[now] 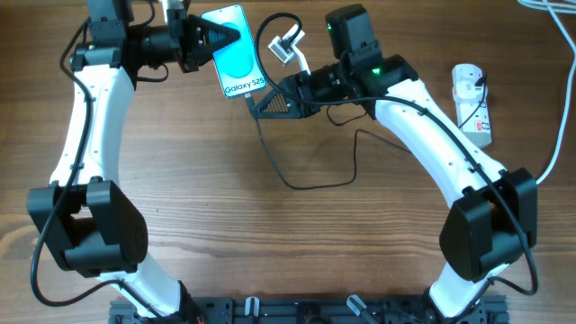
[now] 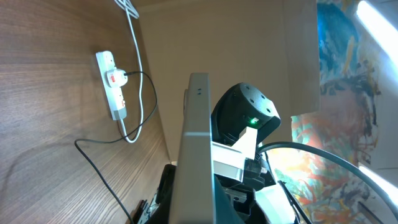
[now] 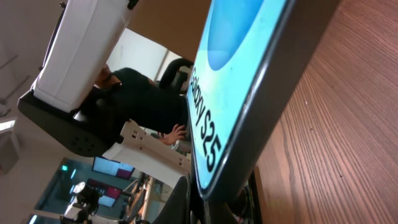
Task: Plug charger to phone and switch on socket
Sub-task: 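Lower the plugged-in phone flat onto the table with both grippers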
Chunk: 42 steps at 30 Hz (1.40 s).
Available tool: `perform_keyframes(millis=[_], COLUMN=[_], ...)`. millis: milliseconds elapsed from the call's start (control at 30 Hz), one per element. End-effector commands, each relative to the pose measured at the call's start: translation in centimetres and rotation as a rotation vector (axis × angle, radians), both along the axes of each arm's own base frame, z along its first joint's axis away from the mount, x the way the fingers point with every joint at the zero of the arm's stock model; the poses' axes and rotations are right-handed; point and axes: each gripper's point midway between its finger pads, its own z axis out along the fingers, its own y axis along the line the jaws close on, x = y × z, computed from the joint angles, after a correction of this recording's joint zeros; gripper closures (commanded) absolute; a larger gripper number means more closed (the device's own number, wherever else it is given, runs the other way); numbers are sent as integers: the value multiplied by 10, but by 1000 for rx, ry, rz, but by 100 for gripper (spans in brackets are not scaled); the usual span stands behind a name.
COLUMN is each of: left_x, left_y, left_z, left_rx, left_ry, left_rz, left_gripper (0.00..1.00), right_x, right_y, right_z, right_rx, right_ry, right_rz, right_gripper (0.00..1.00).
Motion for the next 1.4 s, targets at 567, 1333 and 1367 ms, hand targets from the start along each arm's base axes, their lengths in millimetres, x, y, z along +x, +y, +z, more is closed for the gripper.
perform_keyframes(millis=[567,1333,1367], left_x=[-29,-26,-25], left_y=[-29,-24,-23], left_z=[19,16,15], left_rx=[-67,-60,-52], left_ry=[-86,-76,-77], left_rz=[-149,-129,-120], left_gripper=[96,96,96], right_x=[30,35,34], right_y=[2,-8,-8], right_z=[14,11,11], right_rx=[-20,-23,-25], right_ry=[-62,-61,-57], right_rz=[-116,-128,-128], right_gripper=[96,53,50])
